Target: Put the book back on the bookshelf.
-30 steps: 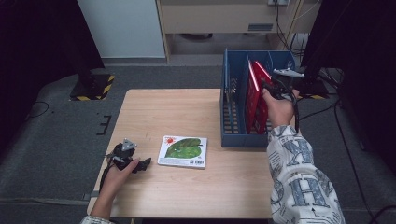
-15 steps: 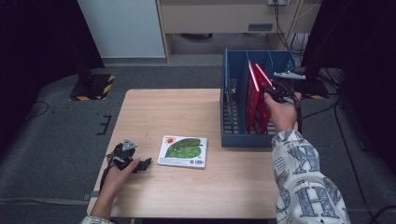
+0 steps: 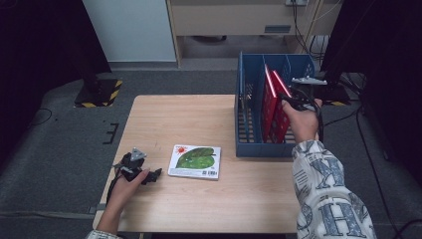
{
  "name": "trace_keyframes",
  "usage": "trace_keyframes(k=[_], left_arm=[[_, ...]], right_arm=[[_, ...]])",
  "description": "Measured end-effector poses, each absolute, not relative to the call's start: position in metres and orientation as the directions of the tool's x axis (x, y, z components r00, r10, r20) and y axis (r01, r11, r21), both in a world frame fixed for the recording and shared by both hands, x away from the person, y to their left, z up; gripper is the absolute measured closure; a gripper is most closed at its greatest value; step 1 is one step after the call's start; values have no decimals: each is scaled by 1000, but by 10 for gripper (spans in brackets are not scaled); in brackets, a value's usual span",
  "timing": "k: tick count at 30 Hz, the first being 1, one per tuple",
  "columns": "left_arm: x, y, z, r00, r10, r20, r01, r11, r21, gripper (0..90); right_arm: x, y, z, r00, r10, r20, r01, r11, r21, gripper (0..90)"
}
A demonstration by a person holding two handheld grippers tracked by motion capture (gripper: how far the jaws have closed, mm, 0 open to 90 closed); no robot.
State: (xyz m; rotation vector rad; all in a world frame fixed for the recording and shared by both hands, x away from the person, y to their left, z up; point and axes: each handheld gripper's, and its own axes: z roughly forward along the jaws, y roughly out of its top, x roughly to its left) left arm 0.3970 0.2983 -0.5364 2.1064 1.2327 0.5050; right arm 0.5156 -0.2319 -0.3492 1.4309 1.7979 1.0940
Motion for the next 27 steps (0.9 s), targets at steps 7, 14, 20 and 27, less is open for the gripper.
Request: trace_keyframes(k=[7,14,20,27], left_arm=[[397,298,-536,488,873,9,628,-358,691,0],[397,298,-536,487,874,6,628,-355,693,0],[397,298,-536,488,873,7,628,-356,692,0],[397,297,-537,486,874,5,626,-353,695,0]], right_arm=[[516,-228,-348,-262,965,19,488,115,865,774],[516,-225,-347,-245,970,-5,480,126,868,788],[520,-222,-346,-214,977,-3,452,102,886,789],[531,-221,-343,-185,983,5,444,79,892,789]])
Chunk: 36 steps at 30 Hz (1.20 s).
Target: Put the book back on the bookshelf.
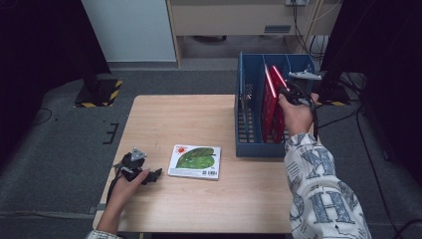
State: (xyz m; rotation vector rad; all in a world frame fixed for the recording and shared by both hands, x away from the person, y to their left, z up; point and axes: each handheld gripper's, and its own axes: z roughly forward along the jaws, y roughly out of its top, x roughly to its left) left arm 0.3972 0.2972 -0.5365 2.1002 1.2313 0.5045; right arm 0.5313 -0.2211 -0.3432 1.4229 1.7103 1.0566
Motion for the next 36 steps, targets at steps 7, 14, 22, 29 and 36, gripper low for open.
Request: trace_keyframes(k=[7,14,22,29,36], left_arm=[[397,297,-536,488,873,6,626,-355,695,0],[397,297,-537,489,872,3,624,-353,698,0],[397,296,-537,489,872,3,624,-352,698,0],[398,296,-537,490,872,2,623,-352,699,0],[397,296,-537,489,872,-1,624,-350,699,0]], right_arm=[[544,-220,-346,-176,984,19,438,61,897,789],[548,-220,-352,-162,986,29,436,45,899,787],[546,-218,-353,-173,984,40,437,40,899,777],[543,-220,-351,-203,978,54,431,40,902,735],[534,-220,-345,-223,974,48,419,51,907,703]])
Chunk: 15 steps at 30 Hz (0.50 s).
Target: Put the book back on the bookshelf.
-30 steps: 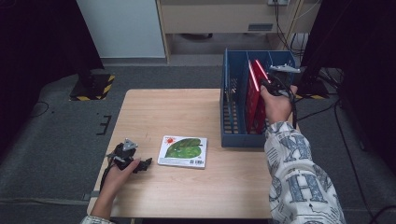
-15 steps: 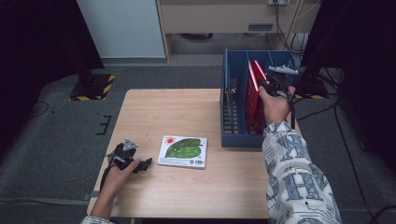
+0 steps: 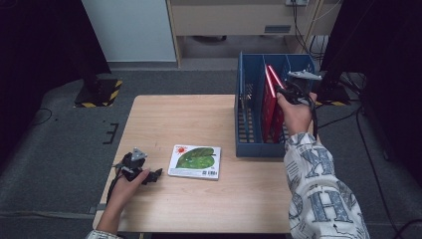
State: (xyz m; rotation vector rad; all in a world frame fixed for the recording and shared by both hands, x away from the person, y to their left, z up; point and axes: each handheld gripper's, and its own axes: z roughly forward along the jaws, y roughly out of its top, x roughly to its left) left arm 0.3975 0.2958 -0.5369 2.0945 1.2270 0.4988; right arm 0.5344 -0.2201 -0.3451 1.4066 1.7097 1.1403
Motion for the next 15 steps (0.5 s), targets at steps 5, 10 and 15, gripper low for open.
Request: trace_keyframes(k=[5,10,15], left_arm=[[398,296,-537,491,871,1,624,-353,697,0],[398,296,-537,495,869,4,623,-358,696,0],[398,295,-537,495,869,4,623,-358,696,0]], right_arm=[[528,-222,-341,-236,971,42,411,61,910,711],[519,-223,-342,-251,967,38,412,71,909,715],[508,-224,-343,-260,965,34,409,78,909,713]])
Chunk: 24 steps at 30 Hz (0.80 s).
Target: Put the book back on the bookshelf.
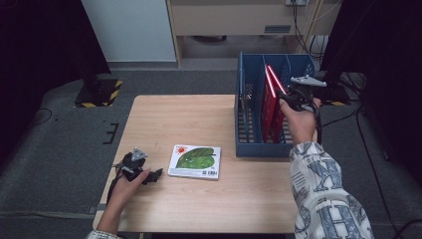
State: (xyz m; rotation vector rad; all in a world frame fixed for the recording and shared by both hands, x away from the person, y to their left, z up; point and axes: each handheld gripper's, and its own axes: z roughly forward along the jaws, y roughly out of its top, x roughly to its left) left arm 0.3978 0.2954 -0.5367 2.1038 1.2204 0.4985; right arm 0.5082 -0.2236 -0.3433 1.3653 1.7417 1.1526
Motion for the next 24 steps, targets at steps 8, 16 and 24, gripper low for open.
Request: trace_keyframes(k=[8,16,24], left_arm=[[397,295,-537,496,868,3,622,-358,696,0],[397,294,-537,496,868,3,622,-359,696,0],[396,294,-537,497,868,3,622,-359,696,0]], right_arm=[[491,-226,-347,-268,963,21,411,94,907,699],[480,-225,-351,-288,958,-3,415,128,901,715],[472,-224,-355,-298,954,4,407,124,905,725]])
